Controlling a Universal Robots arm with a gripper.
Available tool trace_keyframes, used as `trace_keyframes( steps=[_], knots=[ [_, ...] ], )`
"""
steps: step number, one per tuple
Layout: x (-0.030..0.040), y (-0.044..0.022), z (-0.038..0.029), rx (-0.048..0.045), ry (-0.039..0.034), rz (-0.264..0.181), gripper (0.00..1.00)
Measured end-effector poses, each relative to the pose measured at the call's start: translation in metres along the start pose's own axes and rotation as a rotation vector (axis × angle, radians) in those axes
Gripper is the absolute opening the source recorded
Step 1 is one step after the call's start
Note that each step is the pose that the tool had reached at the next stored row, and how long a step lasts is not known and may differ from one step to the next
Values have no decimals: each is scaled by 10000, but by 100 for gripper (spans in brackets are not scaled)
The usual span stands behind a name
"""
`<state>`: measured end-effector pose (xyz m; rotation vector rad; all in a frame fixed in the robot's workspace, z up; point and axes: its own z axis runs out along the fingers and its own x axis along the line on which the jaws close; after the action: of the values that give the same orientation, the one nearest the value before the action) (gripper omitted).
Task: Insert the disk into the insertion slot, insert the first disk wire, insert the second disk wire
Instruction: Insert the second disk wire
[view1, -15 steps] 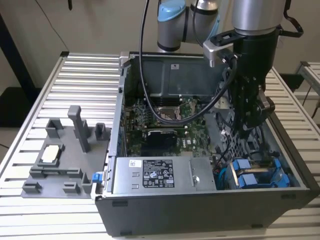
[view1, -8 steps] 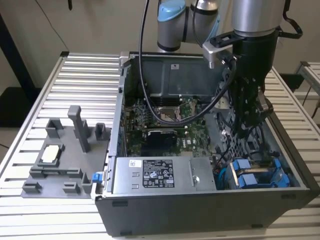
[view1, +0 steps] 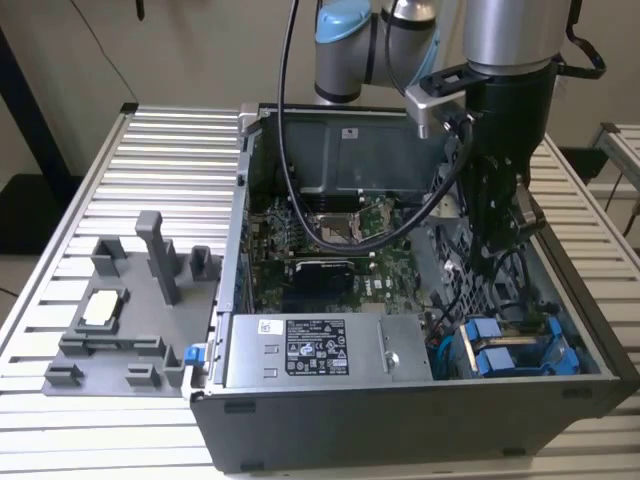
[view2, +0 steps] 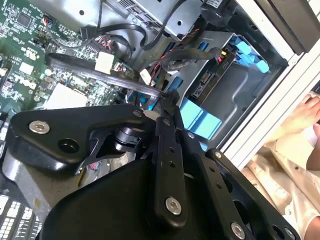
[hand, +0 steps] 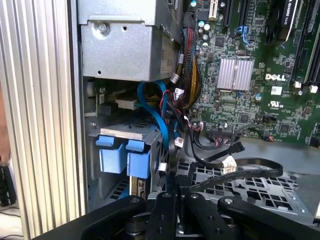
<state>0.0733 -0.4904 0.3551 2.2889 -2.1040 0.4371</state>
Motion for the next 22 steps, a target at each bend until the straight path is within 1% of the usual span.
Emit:
trace_keyframes(
  steps=[4, 6, 7, 8, 9, 10, 11, 12, 14, 17, 18, 19, 20, 21, 22],
  knots=[
    [1, 6, -1, -1, 6, -2, 15],
    [0, 6, 0, -1, 30, -8, 15],
    [0, 6, -1, -3, 60, -15, 17],
    [0, 7, -1, -7, 123, -32, 17],
    [0, 7, -1, -10, 196, -51, 23],
    [0, 8, 0, -13, 247, -66, 23],
    [0, 10, 0, -12, 280, -84, 23],
    [-1, 11, 1, -10, 298, -106, 23],
    [-2, 11, 5, 4, 293, -170, 23],
    [-4, 14, 18, 39, 264, -288, 23],
    [-5, 15, 23, 55, 239, -312, 23],
    [-7, 17, 30, 73, 182, -298, 23],
    [-8, 18, 36, 89, 109, -281, 23],
    [-9, 20, 40, 105, 8, -257, 23],
    [-9, 20, 42, 120, -146, -225, 23]
  ],
)
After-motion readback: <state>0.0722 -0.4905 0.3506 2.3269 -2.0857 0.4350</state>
